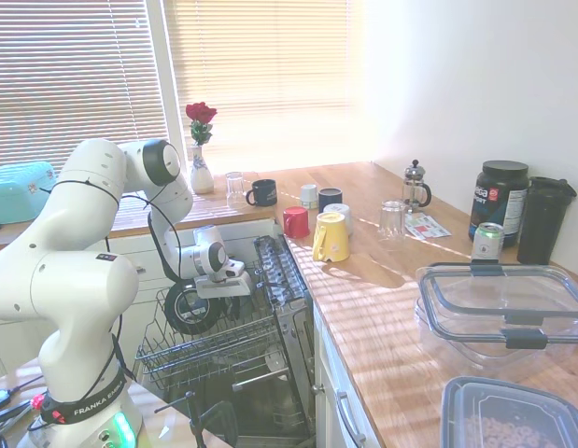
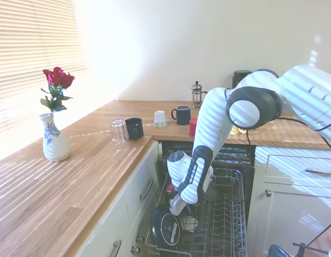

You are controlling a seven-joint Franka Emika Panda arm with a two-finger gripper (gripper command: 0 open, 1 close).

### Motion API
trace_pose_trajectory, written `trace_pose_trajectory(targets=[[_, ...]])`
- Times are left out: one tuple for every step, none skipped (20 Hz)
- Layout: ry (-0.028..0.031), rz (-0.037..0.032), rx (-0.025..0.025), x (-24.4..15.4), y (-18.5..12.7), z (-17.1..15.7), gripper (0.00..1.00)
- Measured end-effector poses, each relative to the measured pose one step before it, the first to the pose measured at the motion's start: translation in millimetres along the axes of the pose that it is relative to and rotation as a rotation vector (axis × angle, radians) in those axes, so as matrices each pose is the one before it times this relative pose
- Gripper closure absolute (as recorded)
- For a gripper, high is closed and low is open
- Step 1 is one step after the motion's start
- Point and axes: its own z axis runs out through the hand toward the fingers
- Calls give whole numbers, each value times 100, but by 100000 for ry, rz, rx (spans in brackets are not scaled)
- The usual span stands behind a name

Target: Unload the mug from the dish rack

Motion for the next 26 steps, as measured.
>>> trace_pose_trajectory(targets=[[4, -89, 51, -116, -109, -25, 100], [55, 203, -25, -49, -52, -25, 100], [86, 377, -108, -3, -5, -12, 100], [65, 309, -67, 40, 31, -1, 100], [-2, 186, -65, 12, 26, 10, 100], [-28, 199, -49, -24, 13, 13, 100], [5, 176, -28, 0, 24, 12, 100], [55, 100, -2, -10, 20, 7, 100], [180, -16, -53, -49, 7, -3, 100], [406, -53, -54, -97, -11, -42, 100], [678, 5, 29, -148, 63, -69, 100], [947, -99, 274, -208, 90, -127, 100], [1047, -44, 169, -221, 124, -196, 100], [1098, -169, 173, -219, 113, -394, 100], [1005, -139, 195, -192, 127, -554, 100], [963, -35, -107, -172, 127, -692, 100], [925, -159, 25, -178, 199, -858, 100], [843, -62, 129, -162, 235, -941, 100], [616, -111, 144, -173, 234, -939, 100], [480, -12, 264, -147, 249, -948, 100], [624, 78, -125, 15, 402, -842, 100], [482, 242, 15, 66, 427, -752, 100], [96, 164, 30, -46, 390, -665, 100], [-149, -129, 57, -207, 325, -559, 100], [-146, -170, -90, -230, 291, -481, 100], [-16, -382, -33, -181, 192, -448, 100]])
